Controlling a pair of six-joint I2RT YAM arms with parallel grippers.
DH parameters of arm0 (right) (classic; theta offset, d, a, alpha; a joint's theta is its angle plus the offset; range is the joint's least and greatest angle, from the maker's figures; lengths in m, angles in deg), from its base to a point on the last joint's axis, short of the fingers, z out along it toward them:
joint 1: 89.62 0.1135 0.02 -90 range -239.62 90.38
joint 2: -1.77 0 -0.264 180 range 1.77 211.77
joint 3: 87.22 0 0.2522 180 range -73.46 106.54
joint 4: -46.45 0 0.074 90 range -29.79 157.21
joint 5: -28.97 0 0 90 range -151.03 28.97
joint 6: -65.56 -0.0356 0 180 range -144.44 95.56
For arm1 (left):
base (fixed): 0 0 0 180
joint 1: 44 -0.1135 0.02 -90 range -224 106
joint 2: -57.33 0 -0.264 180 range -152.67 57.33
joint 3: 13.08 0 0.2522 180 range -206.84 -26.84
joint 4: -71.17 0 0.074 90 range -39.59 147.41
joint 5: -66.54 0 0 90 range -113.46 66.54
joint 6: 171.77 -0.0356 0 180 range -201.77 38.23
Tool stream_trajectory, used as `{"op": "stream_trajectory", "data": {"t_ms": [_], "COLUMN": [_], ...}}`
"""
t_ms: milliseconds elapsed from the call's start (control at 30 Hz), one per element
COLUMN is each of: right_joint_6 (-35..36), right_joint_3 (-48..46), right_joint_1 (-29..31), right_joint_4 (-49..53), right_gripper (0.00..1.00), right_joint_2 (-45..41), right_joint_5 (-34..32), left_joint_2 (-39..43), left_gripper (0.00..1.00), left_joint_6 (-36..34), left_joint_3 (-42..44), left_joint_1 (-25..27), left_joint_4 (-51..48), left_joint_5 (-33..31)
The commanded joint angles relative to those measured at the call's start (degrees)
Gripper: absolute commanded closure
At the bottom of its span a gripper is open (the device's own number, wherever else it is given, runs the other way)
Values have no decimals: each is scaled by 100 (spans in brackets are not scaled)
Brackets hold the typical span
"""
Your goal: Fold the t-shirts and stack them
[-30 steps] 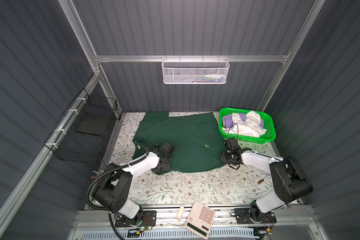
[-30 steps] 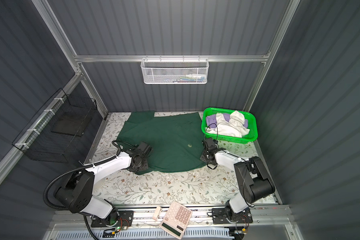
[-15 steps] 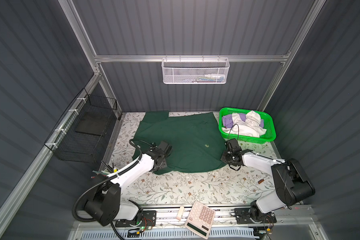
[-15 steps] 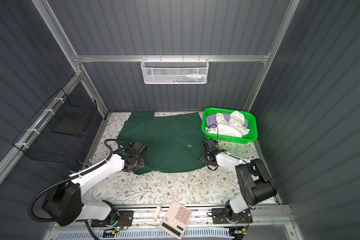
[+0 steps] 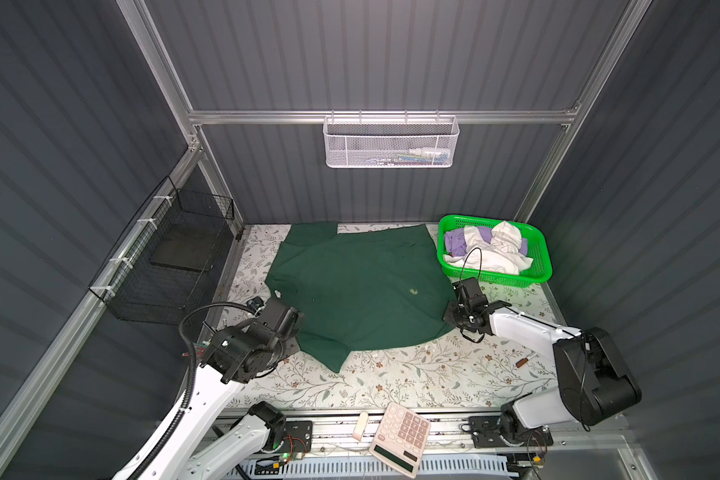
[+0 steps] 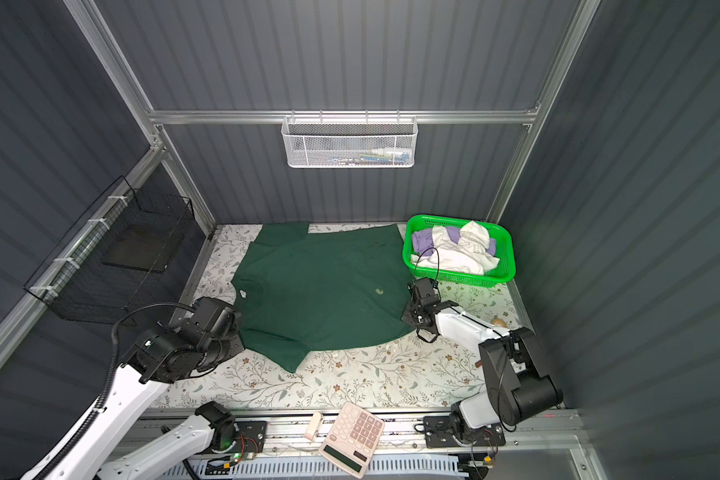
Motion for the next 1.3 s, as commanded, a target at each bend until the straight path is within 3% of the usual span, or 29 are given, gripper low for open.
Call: {"op": "stream_trajectory", "data": {"t_ms": [0, 200, 367, 433, 500, 600, 667, 733, 800, 1000, 1100, 1267], "right_joint_6": [79, 159, 156, 131, 103, 190, 311, 386, 395, 73, -75, 53], "right_joint_3": [-161, -532, -620, -597, -584, -405, -157, 127, 393, 194, 92, 77], "right_joint_1": [-10, 27, 38, 44, 40, 257, 467, 656, 796, 1055, 1070, 1063], "right_joint_4": [325, 410, 649, 790, 916, 932, 931, 909, 865, 232, 146, 324], "right_gripper": [94, 93, 90, 86, 79, 59, 55, 55, 55, 55, 55, 52], "right_joint_2": [-248, -778, -1186, -1307, -1476, -1637, -1556, -1308, -1033, -890, -848, -883], "right_joint_5": [-217, -286, -516, -647, -830, -1260, -1309, -1110, -806, 78, 232, -49], "left_joint_2": [222, 989, 973, 895, 877, 769, 249, -653, -1352, -2764, -3371, -3762], "left_gripper": [100, 96, 89, 78, 75, 72, 72, 72, 74, 78, 79, 78], "left_joint_6": [398, 588, 689, 749, 699, 583, 152, -263, -311, -385, -307, -234], "left_joint_3": [95, 717, 1001, 968, 887, 771, 900, 1123, 1429, 1423, 1441, 1589], "left_joint_1": [3, 3, 3, 3, 3, 3, 3, 26, 399, 1743, 2067, 2240], "left_joint_4": [-992, -936, -683, -707, -536, -83, 575, 1301, 2108, 2942, 3179, 3414], "left_joint_5": [223, 665, 893, 782, 623, 356, 605, 1245, 1595, 1421, 1414, 1458]}}
